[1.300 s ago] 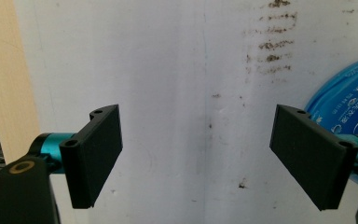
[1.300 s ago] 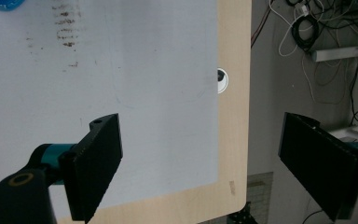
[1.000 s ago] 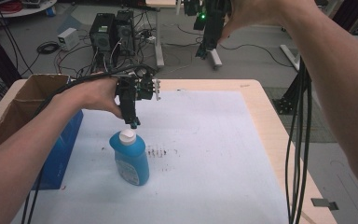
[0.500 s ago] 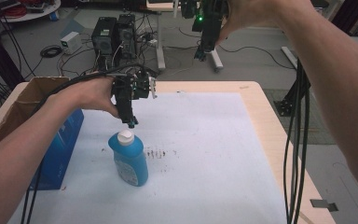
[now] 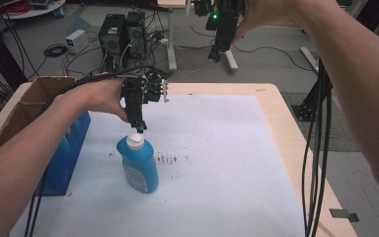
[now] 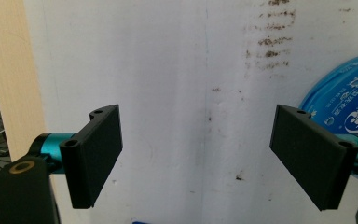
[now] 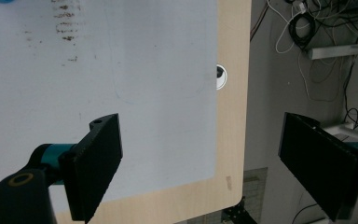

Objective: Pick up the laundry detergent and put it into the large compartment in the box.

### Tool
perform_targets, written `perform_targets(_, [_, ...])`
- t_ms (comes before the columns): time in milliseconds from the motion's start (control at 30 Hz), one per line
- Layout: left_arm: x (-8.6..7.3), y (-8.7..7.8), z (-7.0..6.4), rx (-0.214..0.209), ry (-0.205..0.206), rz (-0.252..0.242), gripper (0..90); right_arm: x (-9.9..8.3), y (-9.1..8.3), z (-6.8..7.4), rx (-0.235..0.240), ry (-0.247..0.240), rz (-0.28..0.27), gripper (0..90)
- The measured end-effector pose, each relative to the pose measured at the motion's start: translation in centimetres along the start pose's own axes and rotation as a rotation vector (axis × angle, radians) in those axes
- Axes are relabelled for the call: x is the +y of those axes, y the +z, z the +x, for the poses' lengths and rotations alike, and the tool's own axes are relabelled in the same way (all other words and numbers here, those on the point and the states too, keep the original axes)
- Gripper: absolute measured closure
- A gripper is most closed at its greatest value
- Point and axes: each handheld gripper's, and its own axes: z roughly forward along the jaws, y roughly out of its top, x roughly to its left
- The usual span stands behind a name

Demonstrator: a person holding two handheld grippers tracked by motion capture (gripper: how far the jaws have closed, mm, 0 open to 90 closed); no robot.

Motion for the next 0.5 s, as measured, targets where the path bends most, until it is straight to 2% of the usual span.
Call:
perform_targets(267, [-0.15,0.00,-0.01,-0.001,0.007,0.001,16.9,-0.07,-0.04,-0.14,0.003,0.010,-0.003,12.8])
perform_targets(500, [-0.28,0.07,0.14,-0.014,0.007,-0.011,16.9,0.05,0.46,-0.02,0.026,0.004,0.006,12.8])
